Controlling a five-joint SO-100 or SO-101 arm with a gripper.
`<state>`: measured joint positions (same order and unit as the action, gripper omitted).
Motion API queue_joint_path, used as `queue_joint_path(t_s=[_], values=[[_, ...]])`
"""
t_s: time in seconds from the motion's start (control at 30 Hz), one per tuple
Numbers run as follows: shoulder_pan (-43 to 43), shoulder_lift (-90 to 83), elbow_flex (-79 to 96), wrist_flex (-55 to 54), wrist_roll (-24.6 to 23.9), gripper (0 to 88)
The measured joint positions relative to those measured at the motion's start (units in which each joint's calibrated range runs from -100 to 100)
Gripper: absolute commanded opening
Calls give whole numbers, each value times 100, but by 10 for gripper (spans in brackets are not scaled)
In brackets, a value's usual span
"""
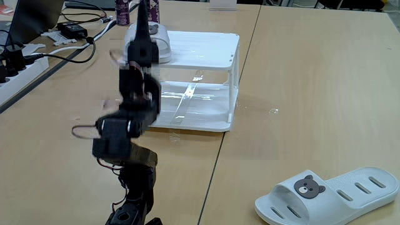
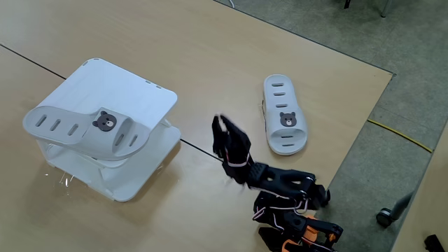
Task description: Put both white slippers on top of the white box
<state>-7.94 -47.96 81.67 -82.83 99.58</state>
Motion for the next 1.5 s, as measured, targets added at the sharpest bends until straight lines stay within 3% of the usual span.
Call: queue_joint_path(t_s=[0.17,0.37,0.5,0.9,1.2,1.37,1.5], values=[[90,49,1662,9,0,8],[1079,3060,1644,9,0,8],[2210,4742,1680,9,0,8],[5356,6680,1339,-1073,0,8],[6060,7423,1078,-1090,0,16],[6075,7505,575,-1090,0,164],[6075,7513,234,-1090,0,181]])
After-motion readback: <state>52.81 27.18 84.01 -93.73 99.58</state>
